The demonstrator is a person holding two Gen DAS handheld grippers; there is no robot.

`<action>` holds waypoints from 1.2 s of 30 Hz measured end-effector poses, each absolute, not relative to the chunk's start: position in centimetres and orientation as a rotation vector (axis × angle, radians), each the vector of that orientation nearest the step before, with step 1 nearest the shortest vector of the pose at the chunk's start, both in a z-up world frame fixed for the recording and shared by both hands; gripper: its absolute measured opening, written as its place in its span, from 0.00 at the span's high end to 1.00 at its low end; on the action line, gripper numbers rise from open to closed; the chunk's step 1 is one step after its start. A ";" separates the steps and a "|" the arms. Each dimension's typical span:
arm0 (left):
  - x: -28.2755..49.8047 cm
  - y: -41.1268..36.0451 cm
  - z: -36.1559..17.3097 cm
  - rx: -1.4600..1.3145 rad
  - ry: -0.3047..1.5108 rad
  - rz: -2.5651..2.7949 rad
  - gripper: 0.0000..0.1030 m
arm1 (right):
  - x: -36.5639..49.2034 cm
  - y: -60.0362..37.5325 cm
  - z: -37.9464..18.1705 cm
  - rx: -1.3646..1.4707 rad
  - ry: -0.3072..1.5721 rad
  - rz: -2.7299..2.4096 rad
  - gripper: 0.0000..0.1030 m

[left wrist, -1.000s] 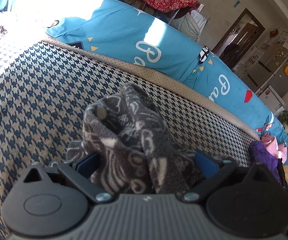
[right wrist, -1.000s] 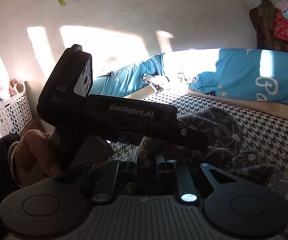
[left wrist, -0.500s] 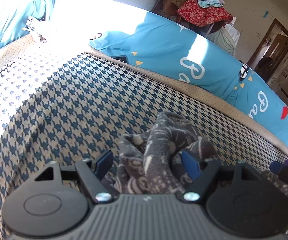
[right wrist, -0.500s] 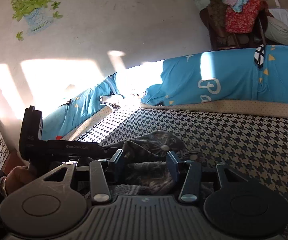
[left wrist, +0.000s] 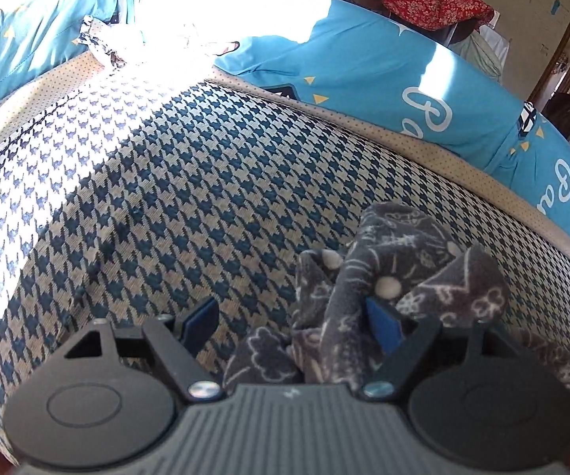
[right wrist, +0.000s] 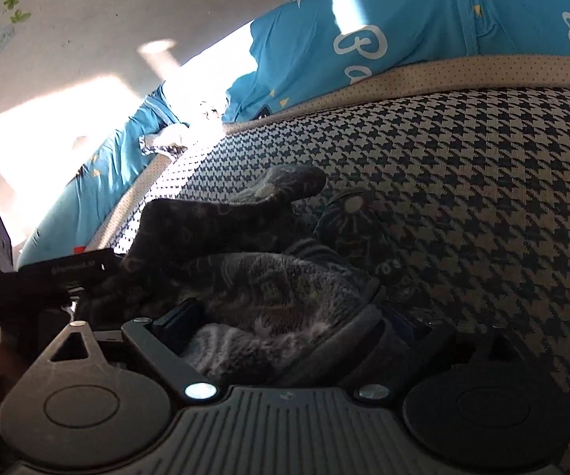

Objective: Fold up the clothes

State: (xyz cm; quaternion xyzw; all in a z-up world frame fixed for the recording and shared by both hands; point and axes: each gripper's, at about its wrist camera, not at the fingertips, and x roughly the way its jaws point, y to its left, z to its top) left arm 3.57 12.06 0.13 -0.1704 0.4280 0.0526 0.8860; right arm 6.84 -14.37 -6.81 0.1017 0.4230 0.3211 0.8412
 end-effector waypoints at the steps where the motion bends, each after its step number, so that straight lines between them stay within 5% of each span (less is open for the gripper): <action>1: 3.6 12.0 0.0 -0.358 0.895 0.104 0.23 | 6.6 -14.0 -7.0 0.183 0.892 0.673 0.10; 3: 3.7 11.8 -0.1 -0.372 0.898 0.091 0.23 | 6.4 -14.1 -6.8 0.173 0.877 0.676 0.16; 5: 3.8 11.6 -0.1 -0.392 0.896 0.075 0.23 | 6.5 -14.6 -6.6 0.181 0.860 0.656 0.47; 8: 4.1 11.0 0.0 -0.431 0.885 0.036 0.23 | 7.0 -15.6 -6.1 0.224 0.840 0.620 0.71; 10: 4.5 10.4 0.2 -0.444 0.875 0.011 0.23 | 7.1 -16.1 -5.5 0.236 0.804 0.601 0.75; 30: 9.3 1.1 4.5 -0.461 0.693 -0.148 0.23 | 7.7 -24.4 2.4 0.371 0.356 0.272 0.86; 36: 9.3 0.1 2.7 -0.463 0.752 -0.152 0.20 | 7.9 -27.9 1.0 0.476 0.416 0.114 0.69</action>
